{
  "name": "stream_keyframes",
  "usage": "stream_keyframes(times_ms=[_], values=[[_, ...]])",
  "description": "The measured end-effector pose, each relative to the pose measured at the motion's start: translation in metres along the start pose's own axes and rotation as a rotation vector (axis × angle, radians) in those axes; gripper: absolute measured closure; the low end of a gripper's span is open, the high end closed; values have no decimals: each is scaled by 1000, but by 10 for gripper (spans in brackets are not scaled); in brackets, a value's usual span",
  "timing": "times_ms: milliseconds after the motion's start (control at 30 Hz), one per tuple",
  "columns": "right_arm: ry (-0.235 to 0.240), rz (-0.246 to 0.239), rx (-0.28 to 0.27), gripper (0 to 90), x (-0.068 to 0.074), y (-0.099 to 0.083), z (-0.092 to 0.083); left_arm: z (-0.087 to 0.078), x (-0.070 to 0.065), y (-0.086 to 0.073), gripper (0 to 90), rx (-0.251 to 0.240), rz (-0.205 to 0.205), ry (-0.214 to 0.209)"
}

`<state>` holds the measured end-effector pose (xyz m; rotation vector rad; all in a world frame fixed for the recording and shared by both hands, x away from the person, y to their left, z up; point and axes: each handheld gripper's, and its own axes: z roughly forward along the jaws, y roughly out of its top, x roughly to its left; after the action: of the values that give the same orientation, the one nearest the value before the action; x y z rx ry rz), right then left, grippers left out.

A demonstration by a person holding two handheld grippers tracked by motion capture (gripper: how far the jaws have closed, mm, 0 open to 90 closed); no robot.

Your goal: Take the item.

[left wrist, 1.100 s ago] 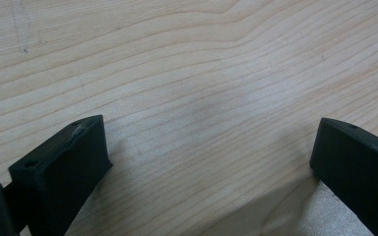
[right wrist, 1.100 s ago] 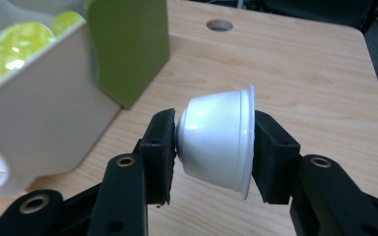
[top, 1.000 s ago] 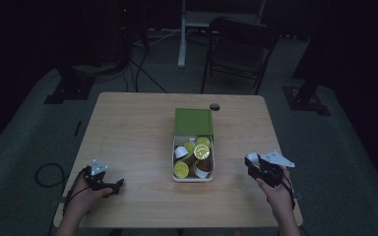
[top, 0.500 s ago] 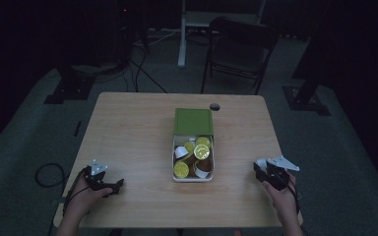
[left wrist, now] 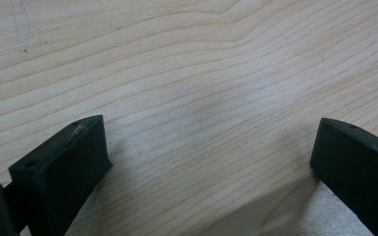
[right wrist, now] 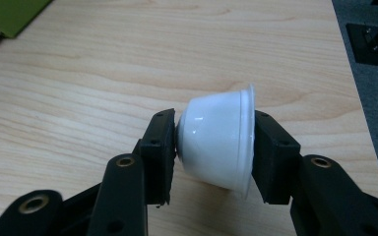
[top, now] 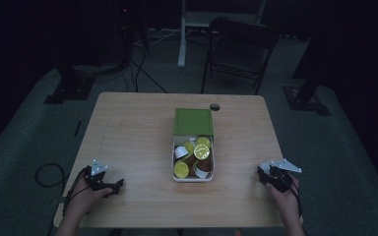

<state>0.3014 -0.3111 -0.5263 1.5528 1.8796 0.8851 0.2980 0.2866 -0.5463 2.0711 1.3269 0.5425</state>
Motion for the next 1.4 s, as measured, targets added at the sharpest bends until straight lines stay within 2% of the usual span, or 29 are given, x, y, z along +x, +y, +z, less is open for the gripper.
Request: stream_keyframes(times_ms=[200, 467, 600, 700, 967, 1233, 1400], values=[[3, 19, 27, 559, -2, -2, 4, 0, 0, 0, 14, 0, 0, 0], [3, 26, 32, 546, -2, -2, 6, 0, 0, 0, 14, 0, 0, 0], [21, 32, 42, 441, -3, -2, 7, 0, 0, 0, 14, 0, 0, 0], [29, 9, 62, 353, -1, -1, 7, 0, 0, 0, 14, 0, 0, 0], [50, 24, 45, 277, 1, 5, 4, 0, 0, 0, 14, 0, 0, 0], [55, 24, 17, 260, 3, 14, -2, 0, 0, 0, 14, 0, 0, 0], [76, 16, 0, 252, 9, 20, -5, 0, 0, 0, 14, 0, 0, 0]])
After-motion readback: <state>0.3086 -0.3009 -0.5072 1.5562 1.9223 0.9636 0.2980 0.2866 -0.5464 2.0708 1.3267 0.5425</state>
